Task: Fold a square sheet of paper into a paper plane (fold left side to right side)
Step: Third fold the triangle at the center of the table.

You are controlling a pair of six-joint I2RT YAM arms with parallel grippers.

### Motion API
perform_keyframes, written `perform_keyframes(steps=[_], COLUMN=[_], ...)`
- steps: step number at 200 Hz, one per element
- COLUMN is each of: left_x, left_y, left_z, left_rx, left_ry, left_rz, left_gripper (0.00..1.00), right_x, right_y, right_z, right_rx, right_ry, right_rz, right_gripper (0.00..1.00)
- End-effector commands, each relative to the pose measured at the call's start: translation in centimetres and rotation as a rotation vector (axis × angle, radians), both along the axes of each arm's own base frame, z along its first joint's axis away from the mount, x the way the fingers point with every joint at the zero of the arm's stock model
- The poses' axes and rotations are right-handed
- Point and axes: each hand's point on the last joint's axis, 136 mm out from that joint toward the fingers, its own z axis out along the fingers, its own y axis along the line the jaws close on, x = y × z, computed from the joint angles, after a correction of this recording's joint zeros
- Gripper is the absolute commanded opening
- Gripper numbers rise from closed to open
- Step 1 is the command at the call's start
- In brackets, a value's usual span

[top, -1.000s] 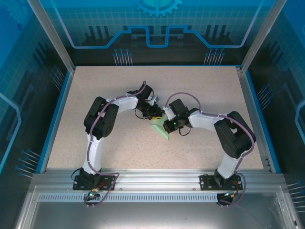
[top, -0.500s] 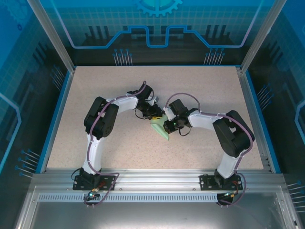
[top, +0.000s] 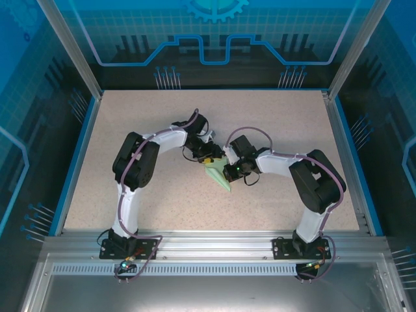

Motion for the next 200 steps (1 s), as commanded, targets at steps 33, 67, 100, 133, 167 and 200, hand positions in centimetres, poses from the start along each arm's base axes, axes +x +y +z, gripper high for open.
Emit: perform_keyframes(steps=[33,67,100,133,167,200], left_x=[0.0,-3.3,-5.2,-5.5,-6.3,-6.0], left_y=[2.9,1.9,0.9,0.1,-1.6,-1.7], left_z=[6.8,6.8,6.4,6.3,5.1,3.1], left_rx=[-0.014,-0.123,-0.2,-0.229,-0.217,-0.181], left_ry=[-0.102,-0.068,-0.033,-0.02,0.018,0.051], left_rz=[0.044,0.049,0.071,0.084,0.047,0.061], left_gripper=[0.47,0.33,0.27,0.25,0.24,0.23], right_x=[-1.0,-1.0,-1.0,-1.0,-1.1,-1.0], right_y=[-1.2,-1.1,-1.1,-1.1,-1.1,-1.1], right_z=[-1.9,-1.8,-1.8,-1.8,-2.0,-1.9], right_rx=[-0.042,-0.038,-0.039,-0.041,-0.048,-0.049], right_ry=[0.082,0.081,0.08,0.08,0.079,0.077], right_rz=[-0.014,-0.012,-0.008,-0.007,-0.003,-0.001], right_gripper=[0.02,0.02,0.02,0.02,0.03,0.03])
